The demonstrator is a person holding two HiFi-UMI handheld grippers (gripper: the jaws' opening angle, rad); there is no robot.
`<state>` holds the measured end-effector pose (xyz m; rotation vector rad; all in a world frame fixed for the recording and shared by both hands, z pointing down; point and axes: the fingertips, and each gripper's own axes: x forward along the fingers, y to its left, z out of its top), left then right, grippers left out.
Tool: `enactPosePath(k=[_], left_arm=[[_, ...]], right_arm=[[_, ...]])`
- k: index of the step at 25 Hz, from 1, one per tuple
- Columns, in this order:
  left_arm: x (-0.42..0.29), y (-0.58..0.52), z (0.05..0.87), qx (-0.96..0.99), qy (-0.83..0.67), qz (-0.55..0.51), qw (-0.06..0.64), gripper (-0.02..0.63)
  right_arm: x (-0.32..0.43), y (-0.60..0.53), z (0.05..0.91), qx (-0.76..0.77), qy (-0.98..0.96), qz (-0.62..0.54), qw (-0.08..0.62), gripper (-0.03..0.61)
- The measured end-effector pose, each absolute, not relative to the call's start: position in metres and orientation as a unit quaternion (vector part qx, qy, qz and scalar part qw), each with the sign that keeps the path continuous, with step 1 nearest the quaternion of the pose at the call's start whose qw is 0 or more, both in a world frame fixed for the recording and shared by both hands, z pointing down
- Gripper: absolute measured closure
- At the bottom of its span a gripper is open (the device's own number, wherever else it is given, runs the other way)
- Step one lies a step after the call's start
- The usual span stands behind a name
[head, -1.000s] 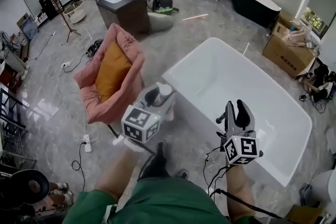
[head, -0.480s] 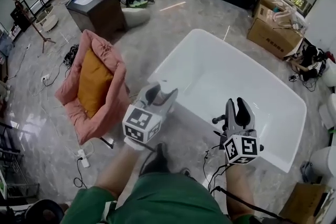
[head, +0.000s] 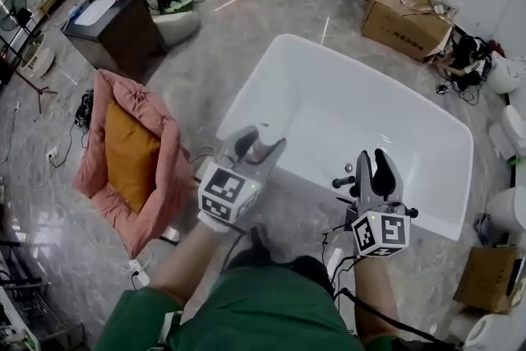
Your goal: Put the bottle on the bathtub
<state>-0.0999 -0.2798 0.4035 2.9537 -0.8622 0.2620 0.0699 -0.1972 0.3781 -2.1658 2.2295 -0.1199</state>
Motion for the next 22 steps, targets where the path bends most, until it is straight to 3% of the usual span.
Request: enactPosePath(k=[22], left_arm=[[0.008, -0.310, 0.501, 0.949, -0.268, 0.147, 0.077, 0.431]], right_arm=[[0.172, -0.249, 0.425, -0.655, 0.753, -0.061, 0.022, 0.453]])
